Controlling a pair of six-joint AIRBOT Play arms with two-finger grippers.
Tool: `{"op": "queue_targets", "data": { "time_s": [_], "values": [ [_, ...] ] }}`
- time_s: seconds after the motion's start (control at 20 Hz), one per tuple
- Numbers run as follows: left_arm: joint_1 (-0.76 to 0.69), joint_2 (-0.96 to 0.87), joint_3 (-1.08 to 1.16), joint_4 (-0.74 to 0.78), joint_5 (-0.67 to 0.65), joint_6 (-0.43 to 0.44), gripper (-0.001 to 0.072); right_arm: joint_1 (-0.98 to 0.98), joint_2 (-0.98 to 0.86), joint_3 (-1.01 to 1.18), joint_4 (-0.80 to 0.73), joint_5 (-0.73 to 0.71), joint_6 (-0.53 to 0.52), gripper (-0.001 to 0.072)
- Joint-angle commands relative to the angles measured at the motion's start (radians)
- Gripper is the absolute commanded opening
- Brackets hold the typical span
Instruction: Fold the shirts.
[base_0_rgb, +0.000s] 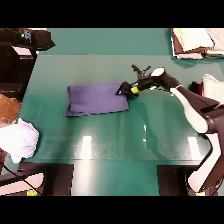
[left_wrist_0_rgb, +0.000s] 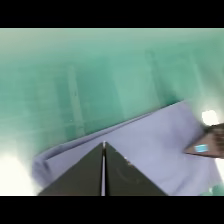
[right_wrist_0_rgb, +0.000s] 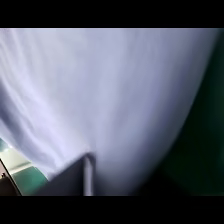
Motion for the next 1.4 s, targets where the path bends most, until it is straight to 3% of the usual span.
{"op": "queue_targets", "data": {
  "time_s": [0.0,0.05,0.35,0.7,1.05,1.35],
  "values": [
    [-0.006,0.000,0.000,-0.013,-0.014,0.000,0.0022,0.067,-0.069,0.134,-0.007,0.000,0.000,0.0098],
    [-0.016,0.000,0.000,-0.004,-0.017,0.000,0.0021,0.070,-0.071,0.162,-0.039,0.001,0.000,0.0017],
    [-0.139,0.000,0.000,0.003,-0.026,0.026,0.0022,-0.079,0.068,0.214,-0.173,0.008,0.055,0.0017],
    [-0.207,0.000,0.000,-0.013,-0.040,0.026,0.0023,-0.541,0.394,0.058,-0.347,0.024,0.132,0.0017],
    [-0.207,0.000,0.000,-0.014,-0.013,0.016,0.0022,-0.955,0.525,-0.015,-0.351,0.019,0.132,0.0017],
    [-0.207,0.000,0.000,-0.017,-0.005,-0.010,0.0022,-1.006,0.525,-0.004,-0.311,-0.109,0.132,0.0017]
  ]
}}
